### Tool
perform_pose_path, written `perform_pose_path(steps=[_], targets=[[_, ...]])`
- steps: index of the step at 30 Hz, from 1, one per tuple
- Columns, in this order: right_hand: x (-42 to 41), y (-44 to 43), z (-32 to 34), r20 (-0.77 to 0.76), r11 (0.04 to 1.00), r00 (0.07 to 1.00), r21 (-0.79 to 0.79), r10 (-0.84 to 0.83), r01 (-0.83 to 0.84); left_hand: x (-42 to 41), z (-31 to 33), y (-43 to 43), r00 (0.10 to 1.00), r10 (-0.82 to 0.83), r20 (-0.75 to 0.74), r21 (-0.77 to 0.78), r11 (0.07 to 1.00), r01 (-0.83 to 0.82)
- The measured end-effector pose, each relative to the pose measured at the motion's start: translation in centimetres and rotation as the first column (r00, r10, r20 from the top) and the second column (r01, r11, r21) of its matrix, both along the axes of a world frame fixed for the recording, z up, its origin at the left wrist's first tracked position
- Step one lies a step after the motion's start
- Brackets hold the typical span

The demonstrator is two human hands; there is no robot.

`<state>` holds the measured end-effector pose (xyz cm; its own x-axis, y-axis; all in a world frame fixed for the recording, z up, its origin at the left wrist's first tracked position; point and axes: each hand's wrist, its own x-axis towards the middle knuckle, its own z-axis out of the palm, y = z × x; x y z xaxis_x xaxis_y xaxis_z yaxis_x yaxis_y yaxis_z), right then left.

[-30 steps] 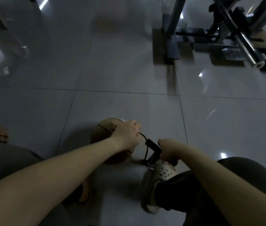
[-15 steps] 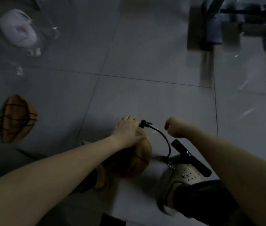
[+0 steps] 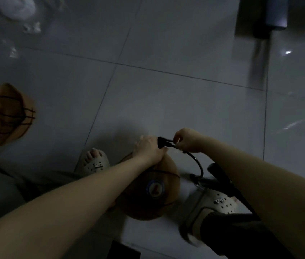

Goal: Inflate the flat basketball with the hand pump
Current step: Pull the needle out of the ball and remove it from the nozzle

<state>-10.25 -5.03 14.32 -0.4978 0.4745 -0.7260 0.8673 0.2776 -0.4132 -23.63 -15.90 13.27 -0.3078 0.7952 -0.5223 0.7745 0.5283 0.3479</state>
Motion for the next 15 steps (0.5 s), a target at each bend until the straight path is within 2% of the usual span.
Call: perform_pose_path(steps=[5,8,11,15], targets=[[-0.2,1.1,0.2,-0.005,0.999,1.0,-0.026,0.026,-0.026,-0.2,0.0,0.9,0.997,-0.071,0.037,-0.034,0.997,0.073],[-0.3,2.3,0.1,-0.004,0.975,0.993,-0.193,-0.114,0.111,-0.1,0.1,0.9,0.995,-0.09,0.052,-0.062,0.994,0.094],[-0.6,2.5,-0.5,0.076,0.896,0.953,-0.324,-0.294,0.302,0.0,0.4,1.3,0.991,-0.098,0.087,-0.083,0.991,0.105],[-1.2,2.4,-1.3,0.115,0.818,0.938,-0.462,-0.327,0.342,-0.5,0.1,1.7,0.983,-0.123,0.134,-0.1,0.986,0.137]])
